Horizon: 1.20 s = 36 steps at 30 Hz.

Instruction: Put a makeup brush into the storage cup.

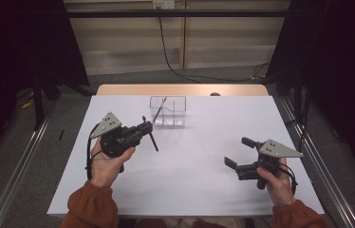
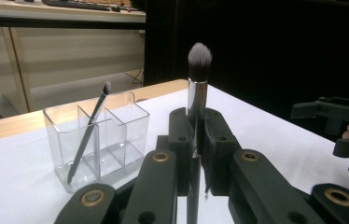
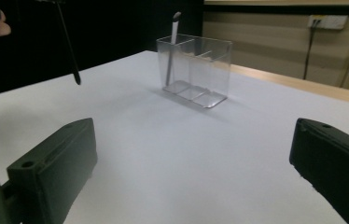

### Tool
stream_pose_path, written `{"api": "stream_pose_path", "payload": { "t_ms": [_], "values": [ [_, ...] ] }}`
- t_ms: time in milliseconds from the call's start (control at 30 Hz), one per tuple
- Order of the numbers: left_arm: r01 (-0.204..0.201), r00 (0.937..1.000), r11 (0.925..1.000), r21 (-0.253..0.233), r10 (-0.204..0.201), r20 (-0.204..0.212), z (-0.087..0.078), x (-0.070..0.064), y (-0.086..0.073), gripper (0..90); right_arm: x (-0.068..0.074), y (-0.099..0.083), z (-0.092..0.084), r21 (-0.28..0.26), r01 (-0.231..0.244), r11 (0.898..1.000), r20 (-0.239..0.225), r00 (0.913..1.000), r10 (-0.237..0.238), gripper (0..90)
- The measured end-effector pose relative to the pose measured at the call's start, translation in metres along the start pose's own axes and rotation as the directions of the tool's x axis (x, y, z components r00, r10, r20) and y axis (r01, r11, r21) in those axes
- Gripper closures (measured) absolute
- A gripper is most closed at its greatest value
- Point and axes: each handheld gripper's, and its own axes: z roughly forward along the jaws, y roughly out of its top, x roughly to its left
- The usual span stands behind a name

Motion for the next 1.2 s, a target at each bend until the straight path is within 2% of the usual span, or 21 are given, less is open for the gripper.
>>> {"api": "stream_pose_path", "payload": {
  "t_ms": [233,367,633,1000,1100,1200],
  "values": [
    [0.008,1.0,1.0,-0.001,-0.008,-0.003,0.001,0.004,0.0,83.6,-0.005,-0.004,-0.012,-0.012,-0.033,0.999,0.014,0.9994,0.033,0.7],
    [0.003,1.0,1.0,0.002,-0.003,-0.007,0.002,0.006,0.002,83.7,-0.008,-0.007,-0.017,-0.004,-0.031,1.0,0.04,0.9987,0.031,1.2],
    [0.011,0.9999,0.9999,-0.003,-0.011,-0.01,0.003,0.015,0.008,83.6,-0.008,-0.011,-0.024,-0.044,-0.032,0.999,0.086,0.9957,0.036,0.9],
    [0.011,0.9995,0.9995,-0.029,-0.012,-0.029,0.006,0.028,0.027,83.6,-0.007,-0.016,-0.03,-0.068,-0.016,0.998,0.114,0.9933,0.023,0.0],
    [0.002,0.9993,0.9997,-0.024,-0.003,-0.037,0.01,0.031,0.032,83.6,-0.006,-0.015,-0.032,-0.08,-0.005,0.997,0.121,0.9926,0.015,0.0],
    [-0.003,0.999,0.9999,-0.014,0.002,-0.044,0.014,0.034,0.035,83.6,-0.007,-0.017,-0.031,-0.069,-0.012,0.998,0.118,0.9928,0.02,0.0]
  ]
}}
